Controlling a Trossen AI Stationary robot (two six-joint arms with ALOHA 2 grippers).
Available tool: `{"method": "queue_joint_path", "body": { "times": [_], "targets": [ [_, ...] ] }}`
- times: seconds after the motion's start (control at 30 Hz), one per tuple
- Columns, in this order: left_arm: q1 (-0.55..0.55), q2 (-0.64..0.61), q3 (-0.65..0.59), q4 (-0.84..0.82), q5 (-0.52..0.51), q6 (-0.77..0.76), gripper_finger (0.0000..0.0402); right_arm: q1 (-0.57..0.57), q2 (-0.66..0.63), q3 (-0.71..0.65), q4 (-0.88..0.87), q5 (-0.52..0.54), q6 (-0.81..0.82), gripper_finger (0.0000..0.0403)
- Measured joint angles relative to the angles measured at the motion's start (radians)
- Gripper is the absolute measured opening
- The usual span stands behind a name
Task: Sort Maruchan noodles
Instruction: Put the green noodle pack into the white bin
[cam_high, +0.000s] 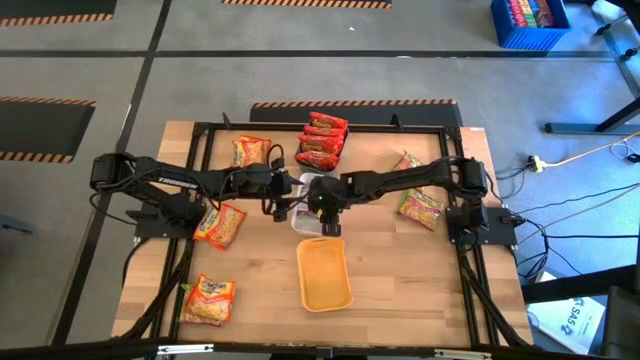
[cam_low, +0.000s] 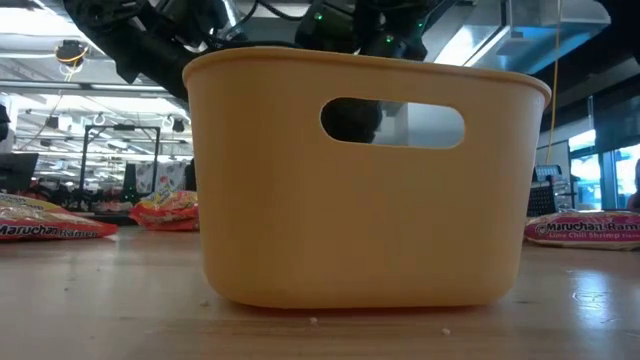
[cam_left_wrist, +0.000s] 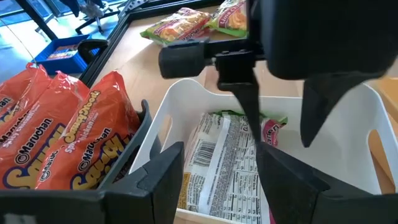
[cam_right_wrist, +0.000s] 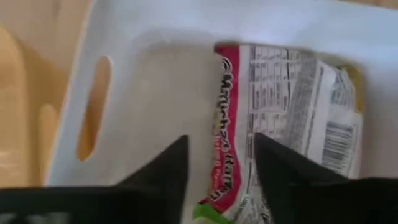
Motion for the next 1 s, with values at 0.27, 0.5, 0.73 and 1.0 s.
{"method": "queue_joint_path", "body": {
  "times": [0.27, 0.5, 0.73, 1.0],
  "targets": [
    [0.0, 0.0, 0.0, -0.001, 0.0, -0.026, 0.0194, 0.027, -0.001, 0.001, 0.013, 0.21, -0.001, 0.0338],
    [-0.002, 0.0, 0.0, -0.027, 0.093, -0.08, 0.0194, 0.034, -0.001, 0.001, 0.007, 0.193, 0.003, 0.0373],
    [-0.076, -0.007, 0.006, -0.079, 0.203, -0.135, 0.0194, 0.034, -0.001, 0.001, 0.003, 0.193, 0.029, 0.0358],
    [-0.229, -0.007, 0.091, -0.346, 0.049, -0.183, 0.0194, 0.034, -0.001, 0.001, 0.01, 0.192, 0.081, 0.0347]
  ]
}}
